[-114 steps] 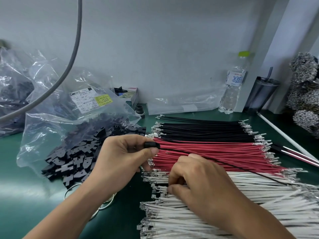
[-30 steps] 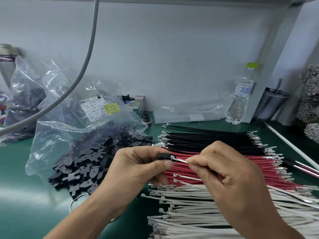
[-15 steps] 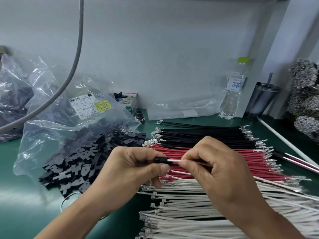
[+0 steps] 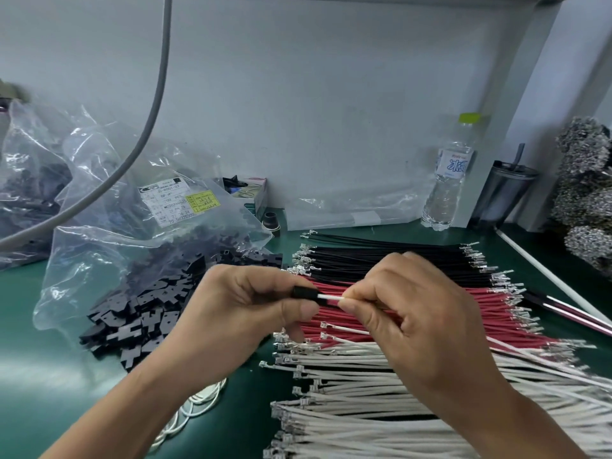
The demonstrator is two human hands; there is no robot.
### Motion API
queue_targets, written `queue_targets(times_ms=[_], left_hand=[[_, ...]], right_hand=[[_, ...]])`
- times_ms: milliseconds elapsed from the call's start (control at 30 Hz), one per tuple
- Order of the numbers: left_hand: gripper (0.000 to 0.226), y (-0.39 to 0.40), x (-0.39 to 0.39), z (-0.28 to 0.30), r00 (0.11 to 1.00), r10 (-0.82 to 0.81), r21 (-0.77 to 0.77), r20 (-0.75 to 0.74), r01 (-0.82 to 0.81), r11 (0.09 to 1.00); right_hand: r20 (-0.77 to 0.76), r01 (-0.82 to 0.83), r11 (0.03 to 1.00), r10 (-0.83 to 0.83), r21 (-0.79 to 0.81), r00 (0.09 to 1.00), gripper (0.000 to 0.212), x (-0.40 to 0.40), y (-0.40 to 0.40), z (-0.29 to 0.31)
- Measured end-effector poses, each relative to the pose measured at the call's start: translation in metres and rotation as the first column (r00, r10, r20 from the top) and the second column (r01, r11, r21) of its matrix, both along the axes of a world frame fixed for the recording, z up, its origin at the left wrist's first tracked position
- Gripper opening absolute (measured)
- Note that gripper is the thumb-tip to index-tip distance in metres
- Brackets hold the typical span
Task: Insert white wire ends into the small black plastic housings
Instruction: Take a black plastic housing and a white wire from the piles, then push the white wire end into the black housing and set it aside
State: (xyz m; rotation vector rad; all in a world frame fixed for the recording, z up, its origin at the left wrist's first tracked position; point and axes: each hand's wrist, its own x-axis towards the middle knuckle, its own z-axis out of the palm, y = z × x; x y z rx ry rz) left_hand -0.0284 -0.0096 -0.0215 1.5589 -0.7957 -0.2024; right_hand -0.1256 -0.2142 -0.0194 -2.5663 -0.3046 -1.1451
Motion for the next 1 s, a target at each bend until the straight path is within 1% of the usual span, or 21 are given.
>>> queue_targets(times_ms=[133, 200, 233, 300, 367, 400, 433, 467, 500, 533, 567, 600, 633, 700, 733, 767, 800, 900, 933, 1000], left_hand=[[0.027, 0.011, 0.008, 0.009, 0.987, 0.135, -0.132, -0.091, -0.146, 0.98], [0.029, 0.018, 0.013, 0.013, 0.979, 0.2, -0.113, -0.049, -0.204, 0.972], [0.029, 0.022, 0.017, 0.014, 0.971, 0.239, -0.069, 0.003, -0.239, 0.969], [0.023, 0.028, 0.023, 0.012, 0.946, 0.296, 0.081, 0.133, -0.308, 0.948], [0.015, 0.032, 0.026, 0.009, 0.93, 0.263, 0.285, 0.256, -0.333, 0.899], [0.013, 0.033, 0.026, 0.006, 0.913, 0.23, 0.395, 0.337, -0.358, 0.846], [0.014, 0.032, 0.027, 0.003, 0.88, 0.184, 0.497, 0.437, -0.407, 0.766], [0.019, 0.031, 0.027, 0.001, 0.842, 0.121, 0.58, 0.525, -0.458, 0.674], [0.025, 0.029, 0.028, -0.002, 0.811, 0.056, 0.636, 0.582, -0.497, 0.59], [0.031, 0.027, 0.028, -0.004, 0.79, 0.005, 0.667, 0.613, -0.521, 0.533], [0.034, 0.025, 0.028, -0.006, 0.774, -0.029, 0.679, 0.633, -0.537, 0.5], [0.035, 0.024, 0.029, -0.008, 0.757, -0.052, 0.68, 0.651, -0.552, 0.482], [0.036, 0.023, 0.031, -0.011, 0.741, -0.067, 0.677, 0.668, -0.569, 0.467], [0.036, 0.023, 0.034, -0.016, 0.716, -0.081, 0.67, 0.693, -0.599, 0.439], [0.034, 0.022, 0.035, -0.018, 0.713, -0.077, 0.668, 0.697, -0.606, 0.432], [0.031, 0.023, 0.037, -0.02, 0.717, -0.065, 0.669, 0.694, -0.609, 0.425], [0.027, 0.023, 0.038, -0.022, 0.726, -0.052, 0.676, 0.686, -0.609, 0.415], [0.022, 0.022, 0.039, -0.023, 0.769, -0.025, 0.716, 0.639, -0.583, 0.385], [0.021, 0.021, 0.039, -0.022, 0.788, -0.006, 0.727, 0.615, -0.565, 0.39], [0.021, 0.021, 0.039, -0.02, 0.809, 0.05, 0.722, 0.586, -0.549, 0.422]], right_hand=[[-0.138, 0.105, 0.994, -0.107, -0.02, 0.985, 0.023, -0.005, -0.008, 0.001], [-0.086, 0.154, 0.988, -0.154, -0.014, 0.984, 0.022, -0.007, -0.01, 0.004], [-0.033, 0.175, 0.985, -0.175, 0.002, 0.984, 0.021, -0.008, -0.01, 0.008], [0.063, 0.164, 0.983, -0.169, 0.08, 0.984, 0.018, -0.012, -0.01, 0.021], [0.128, 0.103, 0.986, -0.12, 0.129, 0.984, 0.017, -0.021, -0.016, 0.043], [0.145, 0.097, 0.987, -0.115, 0.128, 0.983, 0.017, -0.025, -0.022, 0.055], [0.155, 0.119, 0.986, -0.136, 0.114, 0.979, 0.019, -0.029, -0.034, 0.066], [0.148, 0.175, 0.98, -0.188, 0.096, 0.971, 0.02, -0.034, -0.053, 0.074], [0.122, 0.26, 0.962, -0.268, 0.081, 0.956, 0.022, -0.039, -0.081, 0.078], [0.084, 0.374, 0.926, -0.377, 0.058, 0.922, 0.026, -0.046, -0.113, 0.078], [0.039, 0.479, 0.878, -0.479, 0.017, 0.877, 0.031, -0.057, -0.153, 0.073], [-0.022, 0.547, 0.836, -0.548, -0.047, 0.836, 0.035, -0.072, -0.199, 0.06], [-0.06, 0.594, 0.8, -0.599, -0.09, 0.798, 0.035, -0.088, -0.249, 0.04], [-0.177, 0.668, 0.721, -0.693, -0.183, 0.699, 0.016, -0.122, -0.331, -0.003], [-0.246, 0.674, 0.707, -0.707, -0.213, 0.664, 0.025, -0.136, -0.357, -0.022], [-0.328, 0.65, 0.711, -0.702, -0.268, 0.632, 0.037, -0.145, -0.372, -0.043], [-0.429, 0.658, 0.693, -0.711, -0.293, 0.558, 0.041, -0.15, -0.38, -0.062], [-0.567, 0.693, 0.594, -0.76, -0.407, 0.318, 0.033, -0.154, -0.385, -0.095], [-0.605, 0.701, 0.585, -0.748, -0.407, 0.273, 0.034, -0.153, -0.383, -0.099], [-0.657, 0.708, 0.602, -0.708, -0.37, 0.258, 0.037, -0.151, -0.378, -0.093]])
